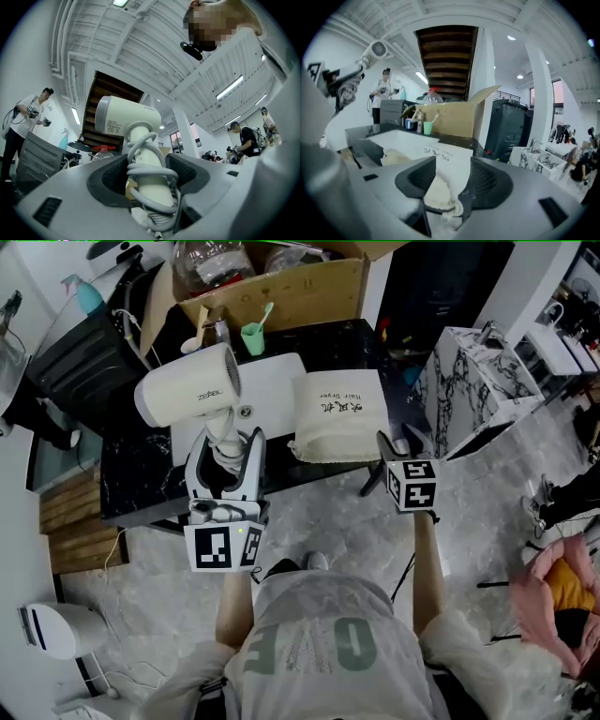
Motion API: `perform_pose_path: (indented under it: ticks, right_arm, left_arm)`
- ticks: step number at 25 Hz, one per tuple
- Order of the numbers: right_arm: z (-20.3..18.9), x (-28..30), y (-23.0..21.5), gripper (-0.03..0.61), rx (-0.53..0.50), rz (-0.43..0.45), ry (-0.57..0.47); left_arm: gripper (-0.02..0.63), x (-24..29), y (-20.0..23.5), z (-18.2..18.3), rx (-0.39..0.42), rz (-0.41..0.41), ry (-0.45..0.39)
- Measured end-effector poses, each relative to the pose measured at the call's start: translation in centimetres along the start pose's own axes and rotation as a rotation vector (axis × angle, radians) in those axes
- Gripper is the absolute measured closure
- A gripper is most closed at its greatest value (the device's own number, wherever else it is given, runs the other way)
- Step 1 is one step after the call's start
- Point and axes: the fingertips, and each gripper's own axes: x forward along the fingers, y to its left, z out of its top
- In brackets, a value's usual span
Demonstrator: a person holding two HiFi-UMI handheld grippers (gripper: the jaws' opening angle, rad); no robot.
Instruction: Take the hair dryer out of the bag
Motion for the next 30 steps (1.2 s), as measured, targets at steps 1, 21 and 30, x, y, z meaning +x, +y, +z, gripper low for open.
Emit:
perform_pose_path:
  ticks: [1,21,30]
  right_arm:
    - [1.4,-0.6,-0.1,0.357,0.035,0.01,-0.037]
    - [15.7,-13.0,8.5,0.498,0.01,0.019,-0.664]
    - [13.6,-13.0,9.0,0.54,0.032,0.039,-0.625]
  left_arm:
    - [0.331,0.0,0.0,0.1,0.0,-0.001,-0.002]
    - [0.331,-1.8,-1.5,1.8,0.04,0.023,-0.049]
    - [0.331,-3.0,-1.3,1.4,0.039,0.044,-0.057]
